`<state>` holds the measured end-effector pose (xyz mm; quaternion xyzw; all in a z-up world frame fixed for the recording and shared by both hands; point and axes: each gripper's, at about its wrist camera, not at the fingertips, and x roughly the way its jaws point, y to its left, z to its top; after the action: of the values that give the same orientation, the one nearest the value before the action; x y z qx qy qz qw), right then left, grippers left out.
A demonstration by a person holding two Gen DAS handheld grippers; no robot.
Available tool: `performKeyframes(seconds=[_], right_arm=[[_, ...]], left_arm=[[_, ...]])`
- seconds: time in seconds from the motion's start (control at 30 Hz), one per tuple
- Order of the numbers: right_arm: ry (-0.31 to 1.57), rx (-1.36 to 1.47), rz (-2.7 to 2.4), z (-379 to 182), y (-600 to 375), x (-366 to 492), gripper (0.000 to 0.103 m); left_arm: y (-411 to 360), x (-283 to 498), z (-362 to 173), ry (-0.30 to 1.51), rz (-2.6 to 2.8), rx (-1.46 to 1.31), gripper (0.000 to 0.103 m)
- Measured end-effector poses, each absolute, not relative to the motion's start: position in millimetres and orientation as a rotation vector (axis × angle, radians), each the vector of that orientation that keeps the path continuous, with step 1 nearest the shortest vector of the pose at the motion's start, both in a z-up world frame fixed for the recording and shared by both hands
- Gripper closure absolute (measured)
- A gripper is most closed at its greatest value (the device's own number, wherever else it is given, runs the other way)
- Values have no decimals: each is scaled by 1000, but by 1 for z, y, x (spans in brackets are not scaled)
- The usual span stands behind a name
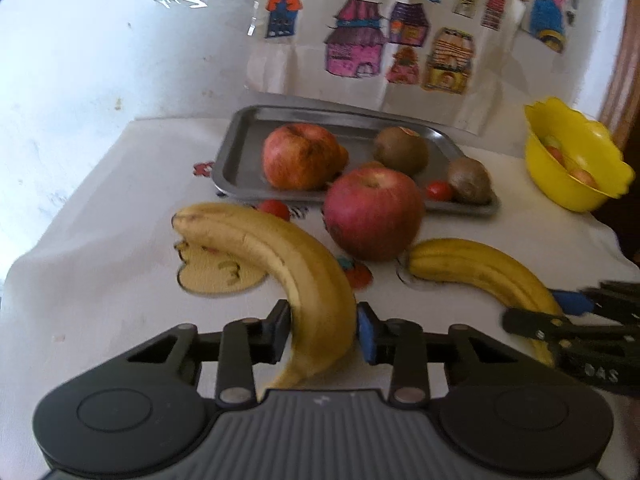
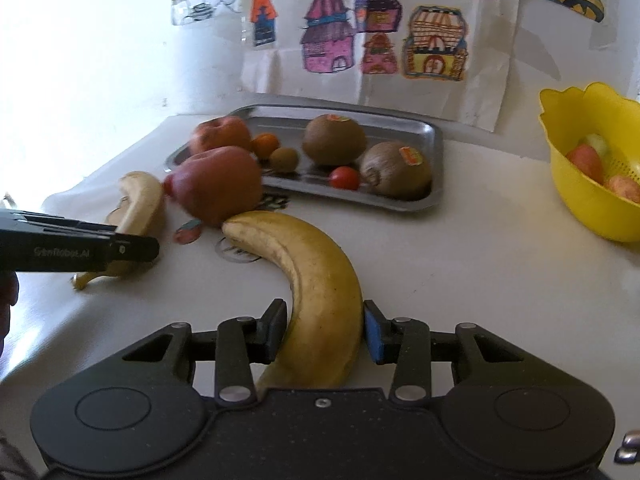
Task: Organize fruits
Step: 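Grasp the yellow banana with the left tool while the right tool grasps it too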
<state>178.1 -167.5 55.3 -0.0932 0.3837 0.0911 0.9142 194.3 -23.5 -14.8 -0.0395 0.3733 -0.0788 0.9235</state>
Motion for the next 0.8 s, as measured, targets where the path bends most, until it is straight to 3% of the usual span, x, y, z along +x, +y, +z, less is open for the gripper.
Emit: performKeyframes(seconds=[0.07, 0.2, 0.23, 0.43, 0.5, 0.57, 0.8], right_arm=[[788, -194, 187, 55, -166, 178, 60], [787, -214, 184, 53, -161, 185, 57], [786, -221, 186, 52, -159, 186, 55], [779, -213, 189, 49, -159, 189, 52], [775, -216, 183, 50, -158, 188, 54], [771, -218, 170, 50, -159, 188, 60], [771, -232, 179, 51, -157, 182, 63]], left_arm=[[-22, 191, -14, 769, -174, -87, 64], [-21, 202, -14, 760, -150, -114, 46], [-22, 205, -15, 757, -144, -116, 45], [-27, 215, -16, 747, -119, -94, 47], [-27, 216, -16, 747, -106, -86, 55], [-25, 216, -16, 747, -106, -92, 56], [-26, 200, -12, 774, -161, -97, 64]])
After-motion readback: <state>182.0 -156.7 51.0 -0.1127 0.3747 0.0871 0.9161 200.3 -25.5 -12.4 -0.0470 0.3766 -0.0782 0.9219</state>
